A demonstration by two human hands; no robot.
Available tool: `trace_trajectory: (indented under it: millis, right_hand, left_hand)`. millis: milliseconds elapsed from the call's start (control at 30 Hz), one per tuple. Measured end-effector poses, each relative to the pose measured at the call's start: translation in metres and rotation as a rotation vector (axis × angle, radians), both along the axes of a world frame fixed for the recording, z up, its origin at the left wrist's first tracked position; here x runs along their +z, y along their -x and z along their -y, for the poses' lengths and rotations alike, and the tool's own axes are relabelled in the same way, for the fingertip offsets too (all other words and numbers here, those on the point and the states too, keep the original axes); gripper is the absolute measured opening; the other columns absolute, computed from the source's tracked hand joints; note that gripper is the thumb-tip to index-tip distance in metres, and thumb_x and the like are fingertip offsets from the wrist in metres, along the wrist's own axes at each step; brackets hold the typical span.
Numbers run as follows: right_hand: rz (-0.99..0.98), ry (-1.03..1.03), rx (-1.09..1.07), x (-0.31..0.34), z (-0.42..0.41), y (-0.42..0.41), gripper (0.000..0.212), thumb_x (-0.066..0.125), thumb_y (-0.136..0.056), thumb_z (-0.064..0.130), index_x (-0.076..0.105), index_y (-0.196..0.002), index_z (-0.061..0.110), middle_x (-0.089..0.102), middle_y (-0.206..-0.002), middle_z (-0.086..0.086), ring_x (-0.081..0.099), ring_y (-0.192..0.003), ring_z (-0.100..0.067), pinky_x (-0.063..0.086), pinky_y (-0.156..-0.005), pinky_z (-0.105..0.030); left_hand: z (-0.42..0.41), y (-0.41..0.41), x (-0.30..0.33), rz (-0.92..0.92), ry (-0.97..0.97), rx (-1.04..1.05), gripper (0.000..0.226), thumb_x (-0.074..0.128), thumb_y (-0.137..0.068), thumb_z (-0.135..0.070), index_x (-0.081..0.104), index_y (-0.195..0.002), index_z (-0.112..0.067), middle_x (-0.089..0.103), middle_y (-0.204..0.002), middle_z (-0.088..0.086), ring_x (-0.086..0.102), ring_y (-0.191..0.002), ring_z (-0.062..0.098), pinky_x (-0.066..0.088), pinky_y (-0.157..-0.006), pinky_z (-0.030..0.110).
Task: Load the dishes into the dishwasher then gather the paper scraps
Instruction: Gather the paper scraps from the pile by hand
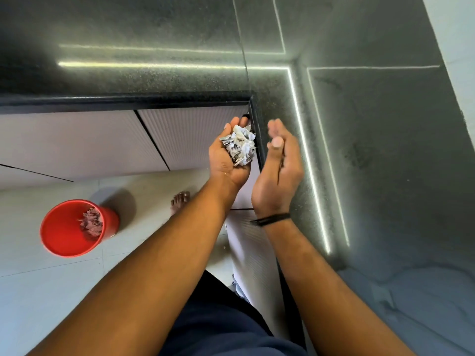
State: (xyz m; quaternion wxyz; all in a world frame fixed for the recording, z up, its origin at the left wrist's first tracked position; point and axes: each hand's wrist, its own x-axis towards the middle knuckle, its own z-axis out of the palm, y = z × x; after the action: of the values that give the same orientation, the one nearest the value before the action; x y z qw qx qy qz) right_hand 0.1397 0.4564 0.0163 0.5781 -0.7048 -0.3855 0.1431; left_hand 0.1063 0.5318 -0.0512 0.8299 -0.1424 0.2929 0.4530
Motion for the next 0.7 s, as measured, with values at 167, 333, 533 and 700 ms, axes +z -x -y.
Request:
trace_trajectory:
  millis: [167, 333, 533, 700]
  right_hand:
    - [-0.139, 0.129, -0.065, -0.019, 0.052, 0.041, 0.029, 0.041, -0.101, 0.031, 0.066, -0.094, 0.02, 0.065, -0.09, -0.011, 0.062, -0.084, -0.026, 0.05, -0.076, -0.054]
    - [-0.451, 0.189, -0.222, -0.027, 0.031, 0.061, 0.036, 0.046, -0.102, 0.031, 0.063, -0.124, 0.008, 0.066, -0.119, -0.003, 0.062, -0.105, -0.004, 0.048, -0.088, -0.018]
    - [-0.875, 0.168, -0.233, -0.059, -0.013, 0.072, 0.032, 0.045, -0.105, 0.016, 0.063, -0.123, -0.004, 0.067, -0.113, -0.008, 0.064, -0.104, -0.015, 0.051, -0.083, -0.018]
    - [-1.158, 0.197, -0.086, -0.113, -0.025, 0.123, 0.032, 0.047, -0.101, 0.016, 0.071, -0.089, -0.003, 0.066, -0.087, -0.02, 0.066, -0.084, -0.033, 0.057, -0.088, -0.045]
  left_hand:
    - [0.002, 0.002, 0.005, -0.024, 0.002, 0.017, 0.025, 0.045, -0.106, -0.019, 0.066, -0.103, -0.005, 0.074, -0.097, 0.014, 0.073, -0.088, 0.03, 0.052, -0.093, 0.044]
    - [0.011, 0.033, -0.006, -0.056, 0.0, 0.008, 0.025, 0.046, -0.105, -0.02, 0.066, -0.108, -0.004, 0.072, -0.101, 0.014, 0.066, -0.097, 0.031, 0.05, -0.103, 0.042]
    - [0.037, 0.085, -0.028, -0.026, 0.039, 0.054, 0.025, 0.047, -0.102, -0.019, 0.067, -0.097, -0.004, 0.071, -0.095, 0.014, 0.067, -0.092, 0.031, 0.051, -0.096, 0.042]
    - [0.052, 0.143, -0.054, -0.056, 0.092, 0.148, 0.017, 0.052, -0.091, -0.015, 0.066, -0.091, -0.004, 0.067, -0.089, 0.013, 0.065, -0.086, 0.03, 0.05, -0.096, 0.041]
